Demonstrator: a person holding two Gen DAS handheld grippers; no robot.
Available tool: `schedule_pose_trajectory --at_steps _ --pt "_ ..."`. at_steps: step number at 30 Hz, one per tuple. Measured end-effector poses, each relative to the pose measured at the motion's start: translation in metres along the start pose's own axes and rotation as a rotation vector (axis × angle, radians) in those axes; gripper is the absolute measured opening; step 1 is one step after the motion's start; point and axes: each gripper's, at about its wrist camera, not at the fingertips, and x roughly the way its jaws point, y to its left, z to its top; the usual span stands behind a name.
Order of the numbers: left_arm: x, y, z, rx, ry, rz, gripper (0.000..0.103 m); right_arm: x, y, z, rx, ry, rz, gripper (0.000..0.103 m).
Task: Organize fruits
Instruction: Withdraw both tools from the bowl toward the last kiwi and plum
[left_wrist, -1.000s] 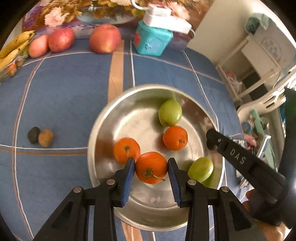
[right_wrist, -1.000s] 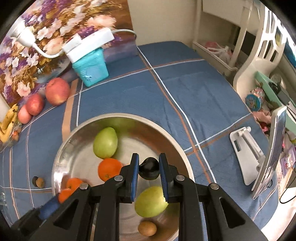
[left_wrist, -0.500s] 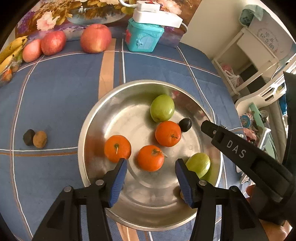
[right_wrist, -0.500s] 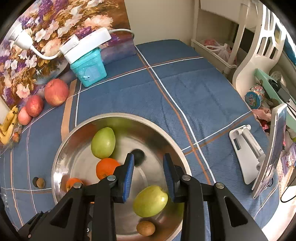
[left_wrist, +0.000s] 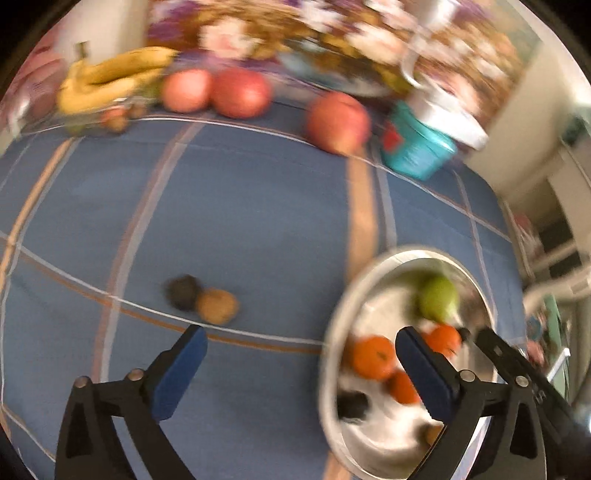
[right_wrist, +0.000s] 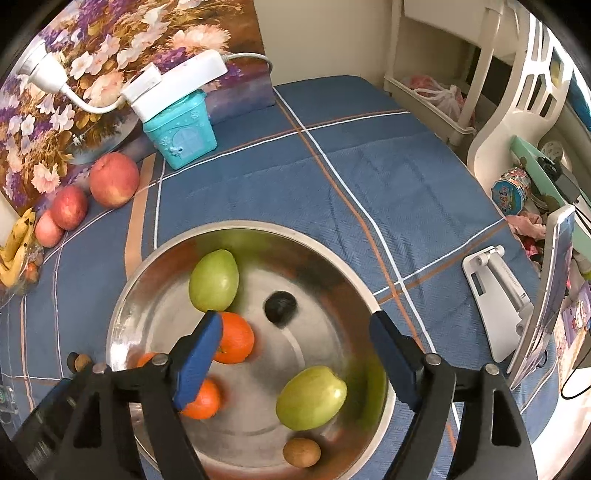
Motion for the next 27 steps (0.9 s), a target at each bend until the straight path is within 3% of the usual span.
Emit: schedule_pose_trajectory --at_steps 3,10,27 --pt "-0.004 0.023 0.006 -0.034 -0.033 0.052 0.103 0.0 0.007 -0.001 -0.01 -0.005 0.002 0.09" --pt "-0.01 0.056 0.02 -0.085 -0.059 0.105 0.103 -0.002 0.039 -0.004 -0.074 -0.02 0.022 0.091" --pt "-0.029 0.12 0.047 -0.149 -0.105 0.116 0.103 -0.008 0.162 -0.034 -0.309 -0.022 0.084 0.091"
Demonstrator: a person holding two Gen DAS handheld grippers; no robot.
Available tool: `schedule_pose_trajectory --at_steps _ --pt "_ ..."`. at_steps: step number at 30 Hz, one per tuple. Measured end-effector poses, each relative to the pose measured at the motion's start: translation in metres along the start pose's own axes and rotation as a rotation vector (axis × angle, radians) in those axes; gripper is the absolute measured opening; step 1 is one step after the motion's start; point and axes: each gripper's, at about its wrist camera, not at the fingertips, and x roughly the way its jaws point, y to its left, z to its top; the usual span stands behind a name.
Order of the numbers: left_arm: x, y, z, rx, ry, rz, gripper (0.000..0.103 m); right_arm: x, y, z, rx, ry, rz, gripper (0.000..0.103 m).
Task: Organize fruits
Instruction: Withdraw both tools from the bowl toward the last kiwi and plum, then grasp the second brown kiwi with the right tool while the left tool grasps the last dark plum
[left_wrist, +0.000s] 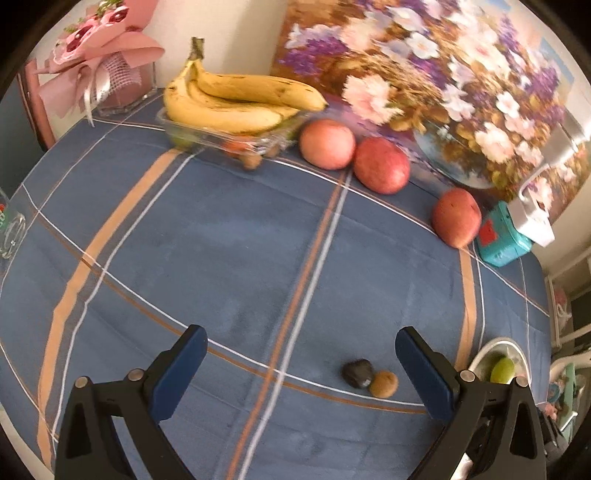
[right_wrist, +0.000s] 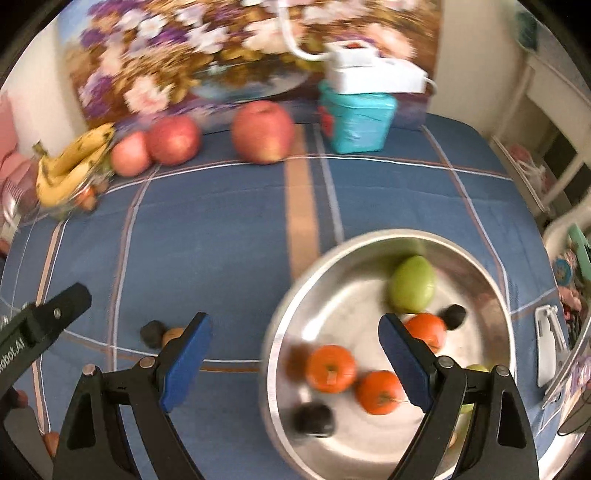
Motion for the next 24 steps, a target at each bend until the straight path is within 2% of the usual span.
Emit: schedule_pose_trajectory --at_steps 7,15,17,19,22,24 --pt "0.01 0.021 0.004 -0.062 0.053 -0.043 0.103 0.006 0.039 -0.002 -0.068 0.005 0.063 0.091" --pt "0.037 0.017 -0.006 -0.037 0.136 -0.054 0.102 0.031 0.055 -0.011 -0.052 0.055 0.104 0.09" --pt "0.043 0.017 -0.01 -0.04 0.156 -0.049 0.102 0.033 0.058 -0.013 -0.058 0.06 0.116 0.083" --pt "0.047 0.017 -0.012 -0.046 0.166 -0.049 0.102 0.035 0.059 -0.014 -0.054 0.069 0.123 0.081" --pt "0.047 0.017 -0.012 -0.051 0.163 -0.043 0.102 0.036 0.059 -0.015 -0.048 0.077 0.131 0.07" --pt "0.047 0.019 -0.012 -0.058 0.16 -0.044 0.102 0.035 0.057 -0.015 -0.033 0.079 0.153 0.066"
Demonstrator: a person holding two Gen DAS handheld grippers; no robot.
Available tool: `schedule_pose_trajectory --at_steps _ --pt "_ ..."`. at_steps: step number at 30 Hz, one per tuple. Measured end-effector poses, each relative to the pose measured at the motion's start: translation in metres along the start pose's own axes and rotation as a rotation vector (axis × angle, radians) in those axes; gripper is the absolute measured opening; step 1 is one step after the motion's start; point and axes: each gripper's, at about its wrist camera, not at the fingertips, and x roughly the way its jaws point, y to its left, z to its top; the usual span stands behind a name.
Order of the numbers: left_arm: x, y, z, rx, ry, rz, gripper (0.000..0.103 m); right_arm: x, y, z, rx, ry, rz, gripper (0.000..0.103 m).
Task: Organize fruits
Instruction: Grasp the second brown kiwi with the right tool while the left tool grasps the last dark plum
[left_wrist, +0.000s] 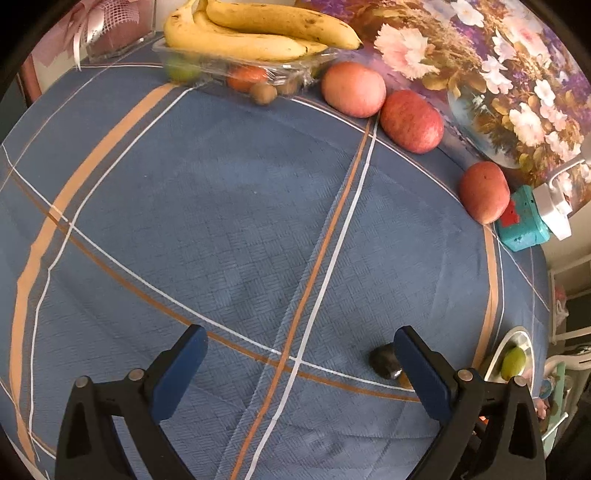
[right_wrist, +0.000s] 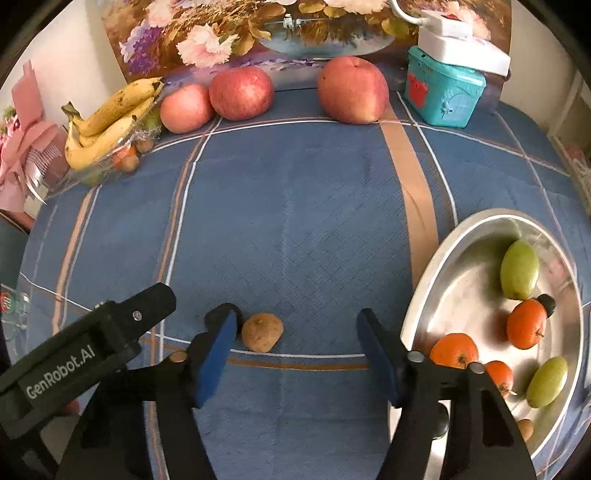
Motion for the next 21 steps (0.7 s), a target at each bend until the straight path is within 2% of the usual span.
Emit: schedule_pose_trajectory --at_steps 5,16,20,21 --pt "-0.0011 0.0034 -0.0015 -0.011 -0.001 -0.001 0.102 0.0034 -0.0052 -0.0012 0.033 0.02 0.052 0.047" --pt "-0.0045 0.0032 -0.0009 -0.007 -0.007 -0.005 0.102 0.0061 -0.0026 -0.0005 0.047 0.038 0.137 0.029" --pt "-0.0044 0.0028 -0.001 -0.007 -0.005 -0.007 0.102 0.0062 -0.0022 0.0 0.045 0.042 0.156 0.025" --pt "-0.0043 0.0025 -0.0012 -0.007 -0.004 -0.007 0.102 0.0064 -0.0024 0.0002 0.045 0.072 0.168 0.025"
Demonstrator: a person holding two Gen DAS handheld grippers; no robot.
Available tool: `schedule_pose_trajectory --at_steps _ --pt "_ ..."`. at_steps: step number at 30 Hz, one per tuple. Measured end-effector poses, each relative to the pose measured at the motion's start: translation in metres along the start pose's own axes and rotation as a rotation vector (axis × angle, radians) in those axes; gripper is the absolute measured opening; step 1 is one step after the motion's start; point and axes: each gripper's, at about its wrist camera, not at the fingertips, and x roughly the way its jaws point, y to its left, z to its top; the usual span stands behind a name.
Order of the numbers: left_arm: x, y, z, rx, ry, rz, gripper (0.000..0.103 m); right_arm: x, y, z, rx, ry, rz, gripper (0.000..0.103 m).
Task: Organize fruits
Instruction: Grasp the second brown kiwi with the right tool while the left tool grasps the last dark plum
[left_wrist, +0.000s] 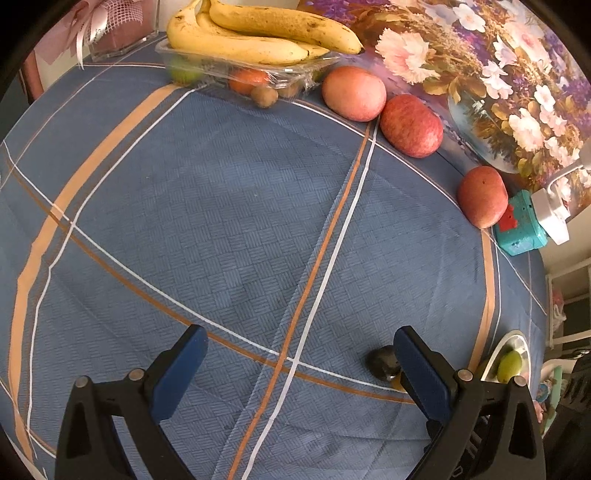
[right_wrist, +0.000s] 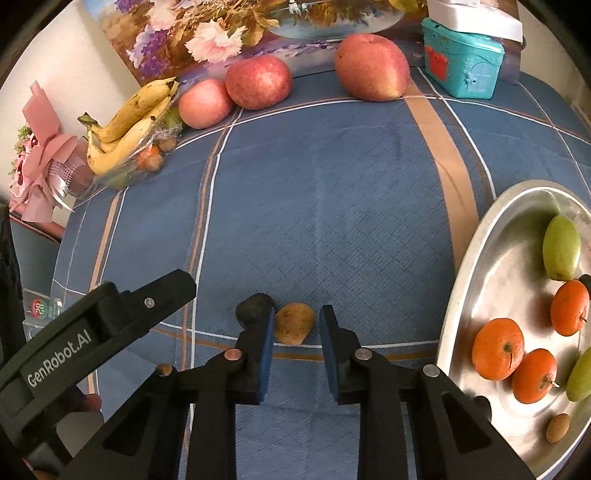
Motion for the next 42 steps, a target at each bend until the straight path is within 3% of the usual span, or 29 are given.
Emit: schedule_pose_trajectory --at_steps 13,16,25,38,42 --pt "0.003 -0.007 -0.002 0.004 0.001 -0.008 0.101 -0.012 -0.005 0.004 0.007 -0.018 0.028 0.023" --pt "0.009 -0.011 -0.004 0.017 0.018 -0.027 0.09 -0.024 -0.01 0.007 0.002 -0.053 -0.01 0.023" --pt "0.018 -0.038 -0.012 0.102 0.052 -0.093 0.073 -0.055 -0.035 0.015 0.053 -0.122 -0.046 0.017" --pt "0.025 -0.057 -0.016 0.16 0.068 -0.109 0.036 -0.05 -0.04 0.012 0.061 -0.112 -0.062 0.017" --pt "0.027 -0.062 -0.017 0.18 0.074 -0.118 0.03 -0.049 -0.039 0.013 0.055 -0.124 -0.079 0.017"
